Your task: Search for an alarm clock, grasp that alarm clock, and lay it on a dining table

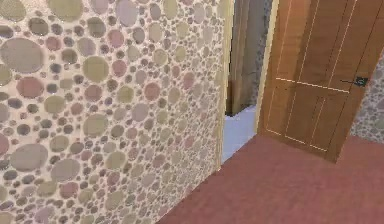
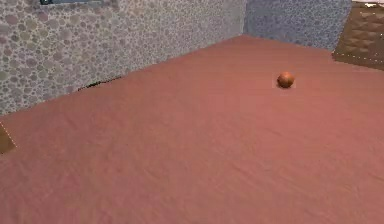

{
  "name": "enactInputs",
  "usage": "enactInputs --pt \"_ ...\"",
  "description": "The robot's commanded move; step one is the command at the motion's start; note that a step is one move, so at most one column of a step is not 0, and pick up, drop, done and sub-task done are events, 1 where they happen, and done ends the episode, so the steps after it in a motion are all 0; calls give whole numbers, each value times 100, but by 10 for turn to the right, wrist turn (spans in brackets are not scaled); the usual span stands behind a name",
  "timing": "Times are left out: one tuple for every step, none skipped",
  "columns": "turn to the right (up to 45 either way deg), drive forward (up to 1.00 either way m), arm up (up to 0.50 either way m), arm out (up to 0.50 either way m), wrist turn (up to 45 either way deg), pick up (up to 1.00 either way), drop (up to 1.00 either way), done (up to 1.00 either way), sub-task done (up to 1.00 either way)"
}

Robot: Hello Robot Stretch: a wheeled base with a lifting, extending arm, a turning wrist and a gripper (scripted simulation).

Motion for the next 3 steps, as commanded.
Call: enactInputs --pt "450 0 0 0 0 0 0 0 0" --pt "450 0 0 0 0 0 0 0 0" --pt "450 0 0 0 0 0 0 0 0"
